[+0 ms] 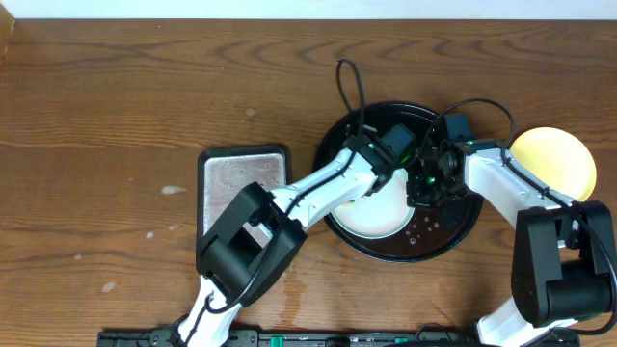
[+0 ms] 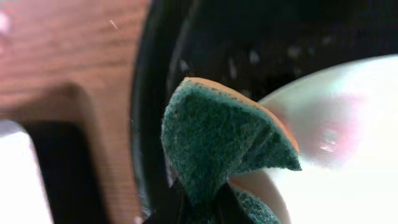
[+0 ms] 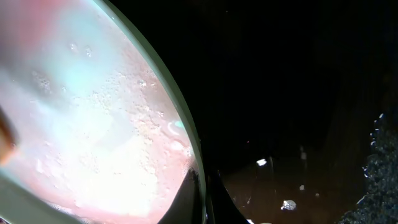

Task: Clean dirty plates on tray and stack at the side
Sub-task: 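Scrub the pale green plate with the sponge while right gripper holds it, then return the sponge to the soapy tray with the left gripper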

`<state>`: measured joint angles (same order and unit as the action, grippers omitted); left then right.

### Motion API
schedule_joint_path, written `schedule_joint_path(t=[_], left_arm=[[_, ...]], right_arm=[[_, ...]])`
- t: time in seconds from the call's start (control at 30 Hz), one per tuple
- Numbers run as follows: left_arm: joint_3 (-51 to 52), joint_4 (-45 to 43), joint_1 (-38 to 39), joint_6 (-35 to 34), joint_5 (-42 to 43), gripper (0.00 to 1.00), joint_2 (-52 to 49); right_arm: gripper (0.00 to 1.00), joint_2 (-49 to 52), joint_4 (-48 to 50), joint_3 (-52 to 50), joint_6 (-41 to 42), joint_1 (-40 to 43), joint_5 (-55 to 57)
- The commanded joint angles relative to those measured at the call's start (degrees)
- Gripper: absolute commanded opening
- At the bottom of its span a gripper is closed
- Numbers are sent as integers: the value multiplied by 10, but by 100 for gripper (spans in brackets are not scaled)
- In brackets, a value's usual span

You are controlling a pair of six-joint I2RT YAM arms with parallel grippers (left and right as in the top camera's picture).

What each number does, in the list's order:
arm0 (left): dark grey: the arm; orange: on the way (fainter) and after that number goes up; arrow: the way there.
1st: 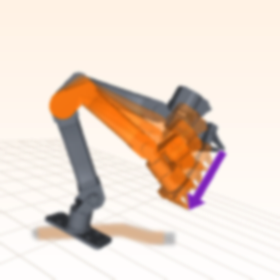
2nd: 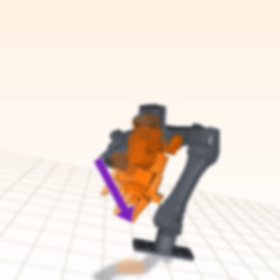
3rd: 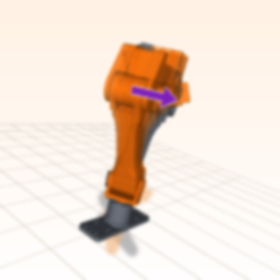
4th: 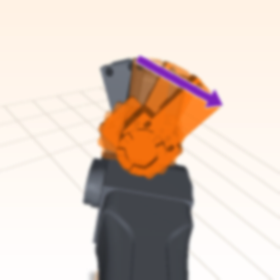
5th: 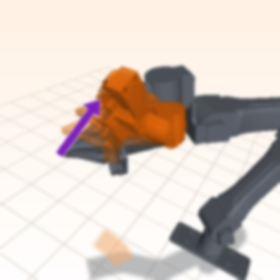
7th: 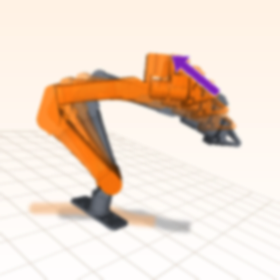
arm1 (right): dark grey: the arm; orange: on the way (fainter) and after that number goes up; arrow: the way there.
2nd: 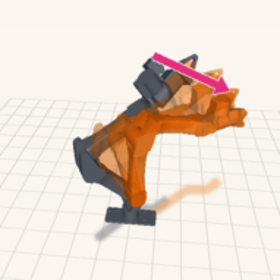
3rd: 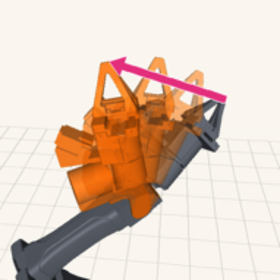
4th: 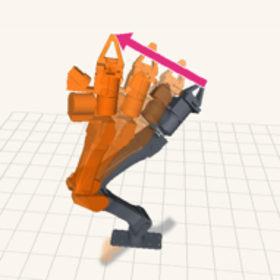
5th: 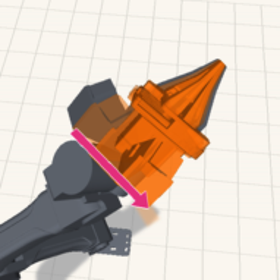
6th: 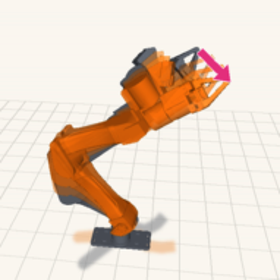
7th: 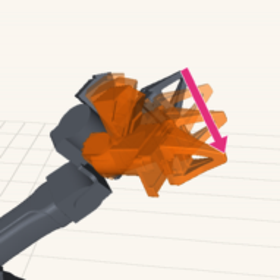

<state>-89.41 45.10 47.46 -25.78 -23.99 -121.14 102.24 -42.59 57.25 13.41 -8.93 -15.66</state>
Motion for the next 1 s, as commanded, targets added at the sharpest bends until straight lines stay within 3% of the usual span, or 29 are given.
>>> schedule_joint_path(t=[0.0,0.33,0.63,0.8,0.97], left_arm=[[-38,17,7,22,-89,7,-3],[-64,81,0,-25,57,7,115],[-61,252,-156,-28,83,8,220],[-4,223,-242,-5,203,8,219],[80,171,-289,24,249,8,219]], right_arm=[[1,0,-2,-8,-2,1,58],[1,0,-2,-8,-2,0,58],[1,0,38,-8,-15,0,57],[1,-15,23,6,-9,-1,30],[1,-103,-12,9,-6,-14,108]])
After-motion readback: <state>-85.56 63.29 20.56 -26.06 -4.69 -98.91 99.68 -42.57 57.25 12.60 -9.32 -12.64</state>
